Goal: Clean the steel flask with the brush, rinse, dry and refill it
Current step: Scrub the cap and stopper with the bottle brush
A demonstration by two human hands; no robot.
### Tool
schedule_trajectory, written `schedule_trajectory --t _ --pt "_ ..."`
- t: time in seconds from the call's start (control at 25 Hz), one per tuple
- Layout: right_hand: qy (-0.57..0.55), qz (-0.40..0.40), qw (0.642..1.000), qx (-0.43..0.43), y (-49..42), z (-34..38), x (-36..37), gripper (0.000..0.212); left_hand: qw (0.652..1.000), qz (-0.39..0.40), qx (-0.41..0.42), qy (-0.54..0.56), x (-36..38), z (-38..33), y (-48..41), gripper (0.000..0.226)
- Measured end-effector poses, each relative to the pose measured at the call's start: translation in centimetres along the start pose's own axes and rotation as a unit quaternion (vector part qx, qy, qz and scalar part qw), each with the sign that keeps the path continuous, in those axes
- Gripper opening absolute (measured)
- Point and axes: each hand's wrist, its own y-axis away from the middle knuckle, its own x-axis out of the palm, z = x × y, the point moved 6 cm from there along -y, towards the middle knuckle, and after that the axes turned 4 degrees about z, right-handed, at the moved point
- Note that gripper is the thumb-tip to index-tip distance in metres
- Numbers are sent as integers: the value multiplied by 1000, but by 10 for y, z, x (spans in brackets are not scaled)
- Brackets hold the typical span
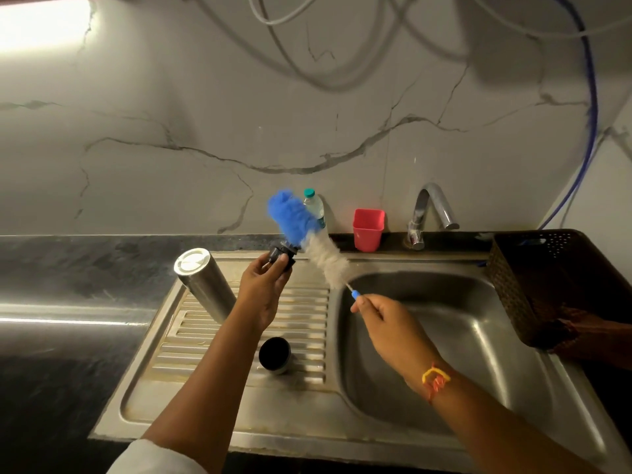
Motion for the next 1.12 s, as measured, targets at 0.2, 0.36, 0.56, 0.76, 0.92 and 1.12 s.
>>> schedule_trajectory --t 0.2,0.36,0.56,0.76,0.92,1.12 --pt "83 -4 997 -4 -26 13 11 37 980 16 67 -188 22 1 11 42" --pt "72 28 997 1 -12 -2 13 38 965 -43 103 -238 5 -11 5 46" --pt "56 17 998 5 -34 7 5 35 920 12 142 -366 20 -2 13 48" --pt "28 -11 999 -11 -33 5 -5 34 955 -77 116 -264 -15 -20 2 45" --pt "22 46 999 9 -32 4 19 33 946 -10 122 -301 5 -13 5 46" --pt "-17 64 998 19 -39 13 19 34 970 -36 114 -212 -7 -16 1 48"
